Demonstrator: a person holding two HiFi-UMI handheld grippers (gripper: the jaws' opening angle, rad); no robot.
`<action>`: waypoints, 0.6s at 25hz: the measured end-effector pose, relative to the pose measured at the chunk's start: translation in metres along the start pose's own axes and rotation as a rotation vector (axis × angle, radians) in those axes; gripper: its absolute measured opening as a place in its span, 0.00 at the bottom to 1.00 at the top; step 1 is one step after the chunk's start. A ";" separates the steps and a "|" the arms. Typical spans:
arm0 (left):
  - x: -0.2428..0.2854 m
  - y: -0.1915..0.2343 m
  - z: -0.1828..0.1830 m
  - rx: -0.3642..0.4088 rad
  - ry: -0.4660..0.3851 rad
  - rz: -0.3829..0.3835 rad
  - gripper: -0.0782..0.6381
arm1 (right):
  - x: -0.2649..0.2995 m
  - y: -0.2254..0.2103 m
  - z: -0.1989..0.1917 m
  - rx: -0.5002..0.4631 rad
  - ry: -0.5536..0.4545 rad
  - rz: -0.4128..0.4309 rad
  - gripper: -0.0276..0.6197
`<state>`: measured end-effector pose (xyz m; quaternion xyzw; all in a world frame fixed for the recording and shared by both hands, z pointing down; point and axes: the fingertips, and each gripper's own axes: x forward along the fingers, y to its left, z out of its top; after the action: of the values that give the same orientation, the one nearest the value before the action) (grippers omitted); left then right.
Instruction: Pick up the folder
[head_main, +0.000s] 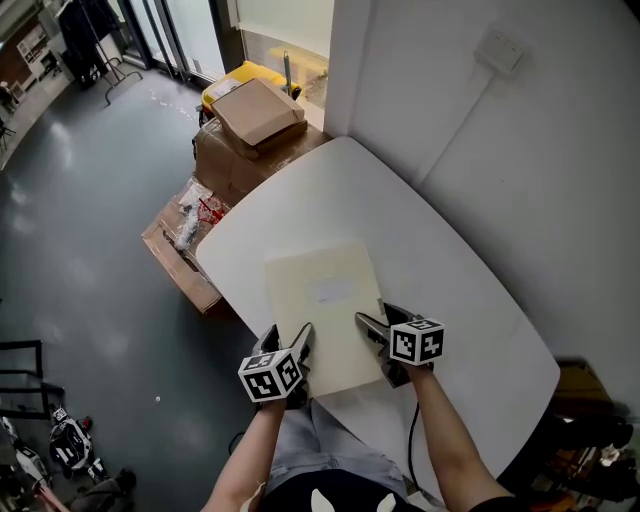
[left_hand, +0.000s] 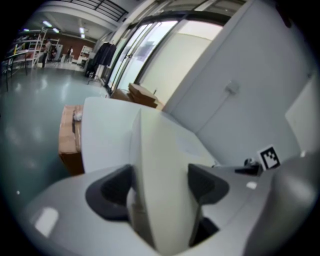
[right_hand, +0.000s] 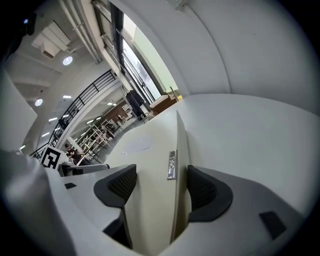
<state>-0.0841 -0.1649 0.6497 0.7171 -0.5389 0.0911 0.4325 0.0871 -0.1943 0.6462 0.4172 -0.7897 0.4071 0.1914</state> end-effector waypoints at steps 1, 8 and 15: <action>-0.001 -0.002 0.001 0.010 -0.005 -0.002 0.58 | -0.003 0.001 0.000 -0.008 -0.011 -0.006 0.50; -0.012 -0.006 -0.006 0.036 -0.010 -0.010 0.58 | -0.017 0.010 -0.011 -0.021 -0.042 -0.040 0.50; -0.028 -0.007 -0.003 0.033 -0.046 0.001 0.58 | -0.026 0.027 -0.006 -0.073 -0.065 -0.042 0.50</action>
<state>-0.0885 -0.1432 0.6310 0.7259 -0.5474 0.0836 0.4080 0.0799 -0.1678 0.6206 0.4396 -0.8008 0.3602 0.1891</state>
